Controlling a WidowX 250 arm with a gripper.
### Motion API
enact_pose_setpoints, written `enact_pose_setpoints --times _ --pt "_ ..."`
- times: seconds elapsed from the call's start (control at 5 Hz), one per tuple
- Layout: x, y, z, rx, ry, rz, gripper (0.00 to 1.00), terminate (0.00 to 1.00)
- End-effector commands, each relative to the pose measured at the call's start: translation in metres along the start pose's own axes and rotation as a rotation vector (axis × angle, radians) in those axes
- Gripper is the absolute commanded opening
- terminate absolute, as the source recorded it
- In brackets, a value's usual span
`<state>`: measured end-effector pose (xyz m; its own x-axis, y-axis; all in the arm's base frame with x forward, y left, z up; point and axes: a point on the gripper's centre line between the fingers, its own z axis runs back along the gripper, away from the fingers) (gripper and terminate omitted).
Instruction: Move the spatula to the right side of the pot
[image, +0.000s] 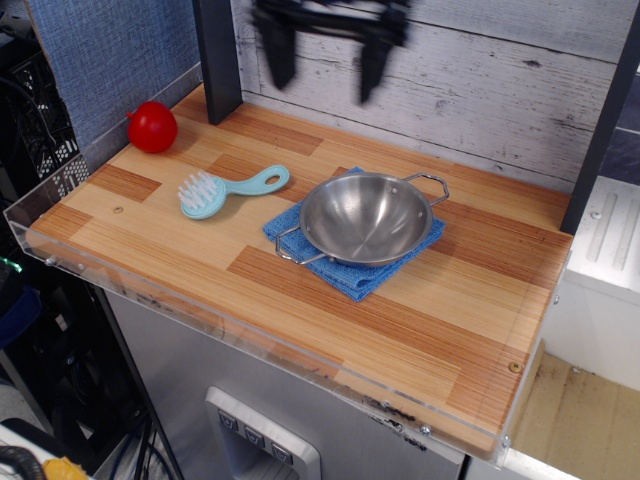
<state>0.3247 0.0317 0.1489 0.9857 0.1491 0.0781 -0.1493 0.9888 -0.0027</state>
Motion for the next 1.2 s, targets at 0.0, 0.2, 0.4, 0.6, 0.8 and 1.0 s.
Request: enact_pose_setpoints --times 0.0,0.2,0.4,0.6,0.8,1.0 --pt "0.026 0.095 -0.007 0.121 -0.037 0.123 1.0 0.0" --pt "0.033 0.12 -0.042 0.15 -0.043 0.038 1.0 0.0" --pt "0.034 0.11 -0.068 0.116 -0.075 -0.034 1.0 0.0" --pt "0.03 0.101 -0.081 0.049 -0.089 -0.069 1.0 0.0" --pt "0.026 0.101 -0.088 -0.006 -0.066 -0.059 1.0 0.0" --pt "0.021 0.104 -0.102 -0.029 -0.032 -0.053 1.0 0.0"
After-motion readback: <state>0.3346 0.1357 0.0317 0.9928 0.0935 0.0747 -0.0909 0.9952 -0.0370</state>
